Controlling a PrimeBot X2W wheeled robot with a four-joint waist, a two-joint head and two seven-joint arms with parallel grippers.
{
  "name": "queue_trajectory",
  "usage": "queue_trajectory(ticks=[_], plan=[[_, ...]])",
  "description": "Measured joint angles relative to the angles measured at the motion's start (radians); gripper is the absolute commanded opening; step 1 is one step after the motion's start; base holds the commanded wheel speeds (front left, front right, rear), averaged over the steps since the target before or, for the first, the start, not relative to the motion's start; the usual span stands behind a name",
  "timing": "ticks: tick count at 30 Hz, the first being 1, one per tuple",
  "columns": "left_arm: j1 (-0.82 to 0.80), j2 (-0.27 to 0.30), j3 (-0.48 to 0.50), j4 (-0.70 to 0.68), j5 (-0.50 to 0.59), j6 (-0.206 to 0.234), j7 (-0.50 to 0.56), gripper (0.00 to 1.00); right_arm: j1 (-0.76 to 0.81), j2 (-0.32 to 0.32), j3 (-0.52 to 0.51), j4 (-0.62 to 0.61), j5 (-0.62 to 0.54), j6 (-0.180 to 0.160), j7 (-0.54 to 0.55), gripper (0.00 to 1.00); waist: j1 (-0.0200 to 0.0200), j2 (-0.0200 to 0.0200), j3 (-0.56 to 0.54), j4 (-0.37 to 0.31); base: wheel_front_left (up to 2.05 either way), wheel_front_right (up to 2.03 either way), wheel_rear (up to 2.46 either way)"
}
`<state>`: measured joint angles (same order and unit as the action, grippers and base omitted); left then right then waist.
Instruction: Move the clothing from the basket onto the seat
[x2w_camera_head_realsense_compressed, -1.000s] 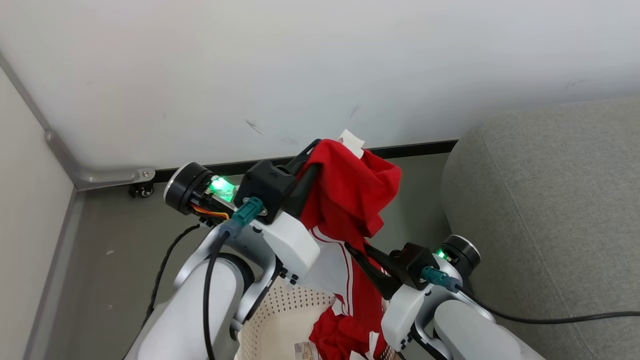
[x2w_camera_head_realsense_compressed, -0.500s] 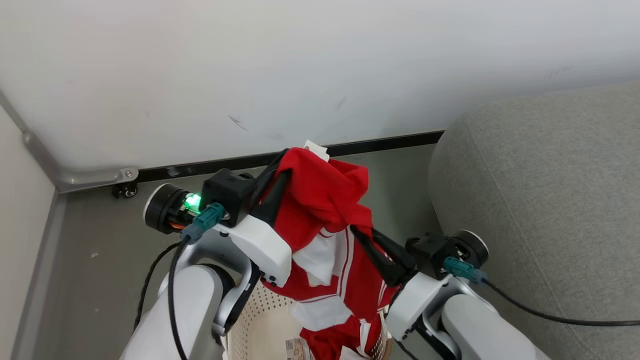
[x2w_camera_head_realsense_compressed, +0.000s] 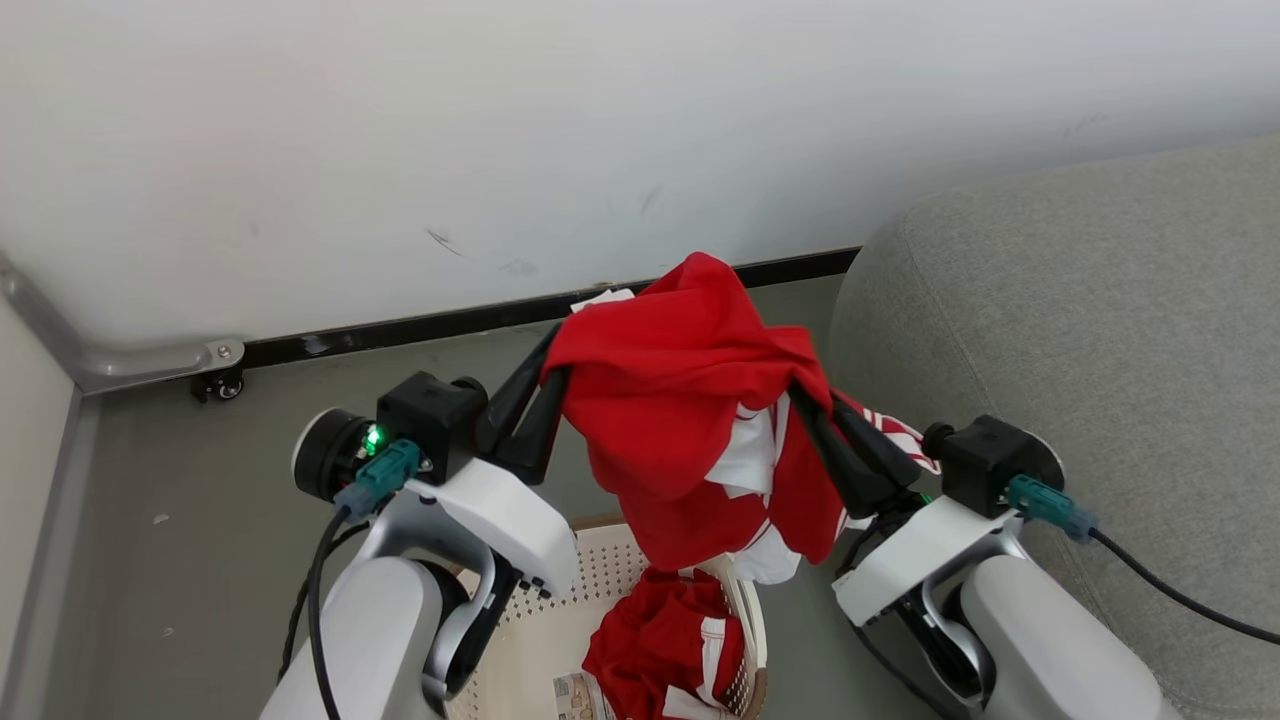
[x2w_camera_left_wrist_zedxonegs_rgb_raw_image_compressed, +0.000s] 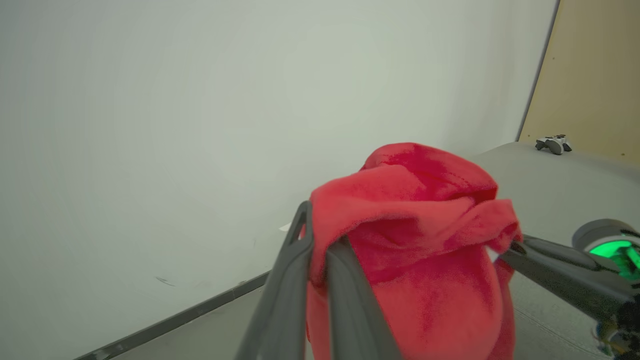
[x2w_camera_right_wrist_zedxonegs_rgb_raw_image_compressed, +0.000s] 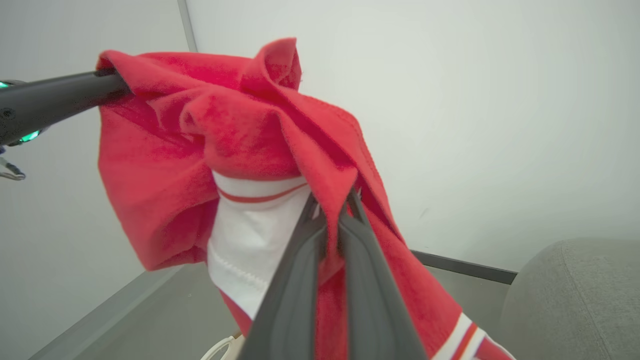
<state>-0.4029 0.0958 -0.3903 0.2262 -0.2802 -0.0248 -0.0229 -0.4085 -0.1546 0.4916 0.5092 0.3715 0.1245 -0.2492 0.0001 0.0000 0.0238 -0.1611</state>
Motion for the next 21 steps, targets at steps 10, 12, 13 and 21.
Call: queue_trajectory(ticks=[10, 12, 13, 21], plan=[[0.014, 0.000, -0.034, 0.026, -0.011, -0.050, -0.064, 1.00, 0.019, -0.048, -0.082, -0.054, 0.010, 0.000, 0.000, 0.00, 0.0000, 0.0000, 0.002, -0.016, 0.00, 0.00, 0.00], [0.014, 0.000, -0.040, 0.028, -0.017, -0.056, -0.073, 1.00, 0.020, -0.057, -0.102, -0.063, 0.012, 0.000, 0.000, 0.00, 0.0000, 0.0000, 0.001, -0.019, 0.00, 0.00, 0.00], [0.014, 0.000, -0.043, 0.028, -0.017, -0.059, -0.076, 1.00, 0.020, -0.062, -0.110, -0.069, 0.015, 0.000, 0.000, 0.00, 0.0000, 0.0000, 0.000, -0.021, 0.00, 0.00, 0.00], [0.014, -0.003, -0.061, 0.029, -0.025, -0.072, -0.102, 1.00, 0.045, -0.089, -0.167, -0.092, 0.016, 0.000, 0.000, 0.00, 0.0000, 0.0000, -0.011, -0.032, 0.00, 0.00, 0.00]])
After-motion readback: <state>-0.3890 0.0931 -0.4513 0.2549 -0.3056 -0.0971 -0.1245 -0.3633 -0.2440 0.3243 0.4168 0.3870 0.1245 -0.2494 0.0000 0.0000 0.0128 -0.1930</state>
